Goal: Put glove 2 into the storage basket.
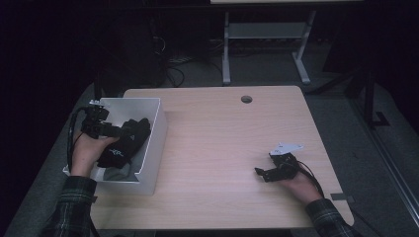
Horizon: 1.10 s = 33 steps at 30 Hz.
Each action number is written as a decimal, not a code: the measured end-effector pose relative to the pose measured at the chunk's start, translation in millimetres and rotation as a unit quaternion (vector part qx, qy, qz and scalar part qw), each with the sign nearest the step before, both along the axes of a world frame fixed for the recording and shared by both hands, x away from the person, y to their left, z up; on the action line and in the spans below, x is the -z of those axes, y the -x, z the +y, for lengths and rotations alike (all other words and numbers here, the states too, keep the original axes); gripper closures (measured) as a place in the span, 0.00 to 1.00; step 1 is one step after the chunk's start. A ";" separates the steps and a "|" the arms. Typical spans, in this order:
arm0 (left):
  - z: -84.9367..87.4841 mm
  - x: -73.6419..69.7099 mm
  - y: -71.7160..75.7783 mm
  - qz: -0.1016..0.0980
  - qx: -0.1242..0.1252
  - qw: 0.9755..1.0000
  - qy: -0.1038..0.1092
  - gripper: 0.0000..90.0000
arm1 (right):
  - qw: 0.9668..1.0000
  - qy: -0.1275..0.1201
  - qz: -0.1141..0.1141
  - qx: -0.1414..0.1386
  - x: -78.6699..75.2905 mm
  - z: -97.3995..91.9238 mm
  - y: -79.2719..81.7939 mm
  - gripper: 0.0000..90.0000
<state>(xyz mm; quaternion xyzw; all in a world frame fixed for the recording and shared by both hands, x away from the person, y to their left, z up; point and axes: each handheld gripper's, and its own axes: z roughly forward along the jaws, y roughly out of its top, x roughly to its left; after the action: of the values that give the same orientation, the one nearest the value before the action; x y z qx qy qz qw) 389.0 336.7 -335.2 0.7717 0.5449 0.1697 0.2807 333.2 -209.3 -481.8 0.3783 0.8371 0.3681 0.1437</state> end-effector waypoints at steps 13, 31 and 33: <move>-32.8 -16.1 -3.7 -0.021 0.044 0.999 0.023 0.21 | 1.000 0.000 0.000 0.000 -0.1 -0.1 0.2 0.17; -76.8 -30.5 -2.0 -0.038 0.103 0.993 0.045 0.21 | 1.000 0.000 0.000 0.000 0.0 0.0 0.1 0.17; -83.6 -31.9 -1.6 -0.041 0.109 0.992 0.050 0.21 | 1.000 0.000 0.000 0.000 0.0 0.0 0.1 0.17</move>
<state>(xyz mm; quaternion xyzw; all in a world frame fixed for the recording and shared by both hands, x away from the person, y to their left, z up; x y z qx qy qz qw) 390.6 253.1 -303.3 0.8038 0.4531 0.1423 0.3581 333.1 -209.3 -481.8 0.3786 0.8369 0.3682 0.1437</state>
